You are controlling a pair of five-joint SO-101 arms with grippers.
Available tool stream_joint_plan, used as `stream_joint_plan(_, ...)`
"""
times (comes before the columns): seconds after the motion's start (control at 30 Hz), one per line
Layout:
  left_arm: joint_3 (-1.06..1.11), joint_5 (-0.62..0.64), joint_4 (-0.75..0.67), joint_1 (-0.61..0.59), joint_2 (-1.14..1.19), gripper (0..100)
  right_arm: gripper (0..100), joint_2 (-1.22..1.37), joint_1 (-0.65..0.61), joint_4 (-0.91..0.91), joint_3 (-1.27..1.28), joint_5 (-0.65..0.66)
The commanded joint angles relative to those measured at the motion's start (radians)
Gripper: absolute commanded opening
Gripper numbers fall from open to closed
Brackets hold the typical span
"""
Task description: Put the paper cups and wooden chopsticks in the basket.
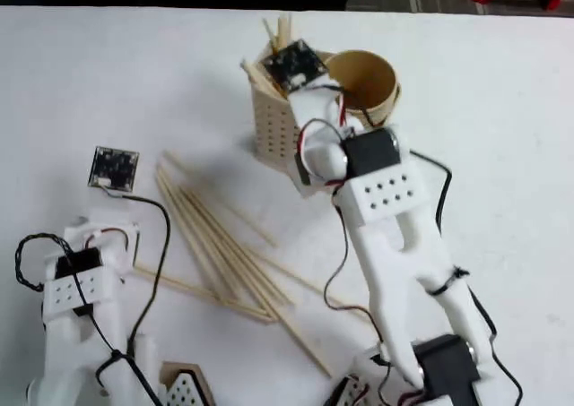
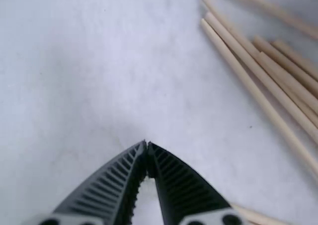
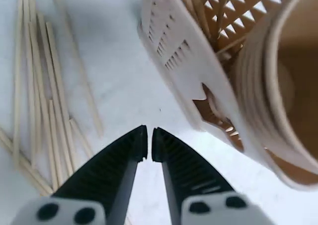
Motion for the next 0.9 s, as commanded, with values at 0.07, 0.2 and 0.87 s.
stream_joint_plan(0.07,-0.005,-0.009,-0.02,-0.004,-0.024,3,2.7,-0.18,0.042,-0.249,0.275,-0.031)
stream_joint_plan(0.2,-0.008,-0.009,-0.02,-0.004,-0.025,3,3.0,-0.302,0.193,-0.503,0.491,-0.121)
stream_joint_plan(0.87,-0.545,-0.456,0.571,0.242,-0.027,19,3.2,-0.384,0.265,-0.648,0.632,-0.184)
